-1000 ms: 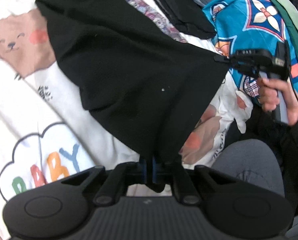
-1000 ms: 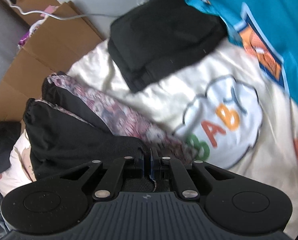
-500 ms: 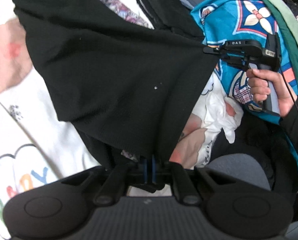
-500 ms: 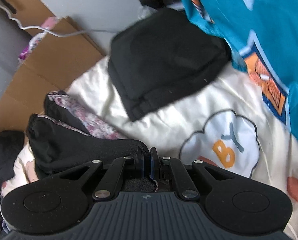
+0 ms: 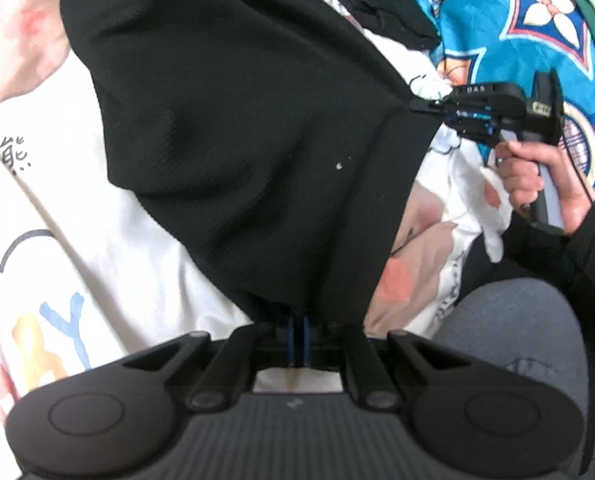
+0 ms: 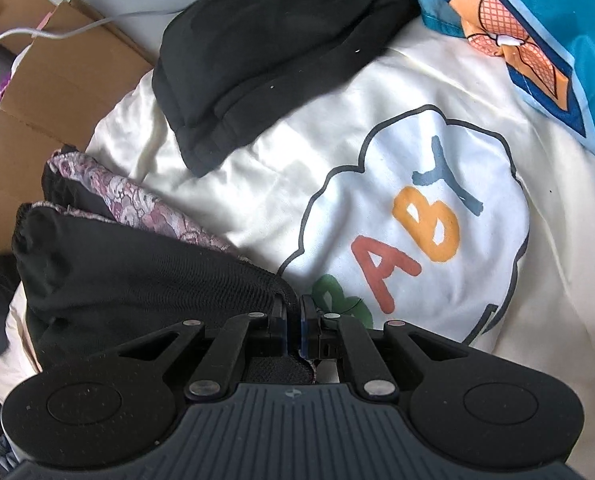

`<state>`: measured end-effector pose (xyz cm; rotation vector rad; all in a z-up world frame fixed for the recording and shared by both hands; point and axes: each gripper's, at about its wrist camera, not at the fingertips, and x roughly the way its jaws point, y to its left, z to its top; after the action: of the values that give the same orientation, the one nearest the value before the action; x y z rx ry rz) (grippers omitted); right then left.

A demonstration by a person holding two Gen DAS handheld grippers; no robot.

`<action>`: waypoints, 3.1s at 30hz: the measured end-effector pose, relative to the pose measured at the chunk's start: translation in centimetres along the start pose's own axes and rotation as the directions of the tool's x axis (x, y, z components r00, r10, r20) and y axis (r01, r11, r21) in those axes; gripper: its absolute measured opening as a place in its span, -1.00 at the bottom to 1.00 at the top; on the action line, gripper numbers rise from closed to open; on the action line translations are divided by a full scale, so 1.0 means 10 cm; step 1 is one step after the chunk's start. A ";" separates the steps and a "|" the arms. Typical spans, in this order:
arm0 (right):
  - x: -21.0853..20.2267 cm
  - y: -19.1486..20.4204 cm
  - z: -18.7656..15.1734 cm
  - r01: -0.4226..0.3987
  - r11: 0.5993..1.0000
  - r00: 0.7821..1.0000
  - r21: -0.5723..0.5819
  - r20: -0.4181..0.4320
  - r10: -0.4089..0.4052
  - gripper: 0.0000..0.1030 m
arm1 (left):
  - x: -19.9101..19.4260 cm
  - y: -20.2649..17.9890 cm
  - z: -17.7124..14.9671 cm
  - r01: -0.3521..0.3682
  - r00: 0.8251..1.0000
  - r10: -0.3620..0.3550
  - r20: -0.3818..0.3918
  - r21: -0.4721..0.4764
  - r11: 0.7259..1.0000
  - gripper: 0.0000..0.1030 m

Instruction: Fold clothes

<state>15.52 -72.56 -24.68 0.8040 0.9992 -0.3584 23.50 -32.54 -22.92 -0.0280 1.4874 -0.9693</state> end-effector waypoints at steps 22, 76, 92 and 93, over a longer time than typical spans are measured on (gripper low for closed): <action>-0.11 -0.06 0.04 -0.010 1.000 1.000 -0.001 -0.007 0.010 -0.80 | 0.01 -0.03 -0.22 0.038 0.999 -0.038 -0.001 0.033 0.999 -0.94; -0.29 0.86 -0.71 -0.188 0.980 0.941 0.058 0.296 0.163 -0.03 | -2.15 0.86 1.73 -0.371 0.909 0.380 0.172 -0.080 0.925 -0.72; -0.02 1.45 -0.40 -0.175 0.957 0.928 -0.231 0.287 0.239 -0.02 | -1.84 0.55 2.46 -0.446 0.886 0.437 0.158 0.028 0.895 -0.72; 0.00 1.49 -0.39 -0.178 0.955 0.927 -0.238 0.286 0.244 -0.02 | -1.80 0.55 2.50 -0.453 0.883 0.443 0.157 0.032 0.891 -0.72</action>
<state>22.20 -59.79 -19.38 0.6331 0.6317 -0.1819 50.74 -32.46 -7.60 0.2809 1.2472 -0.6232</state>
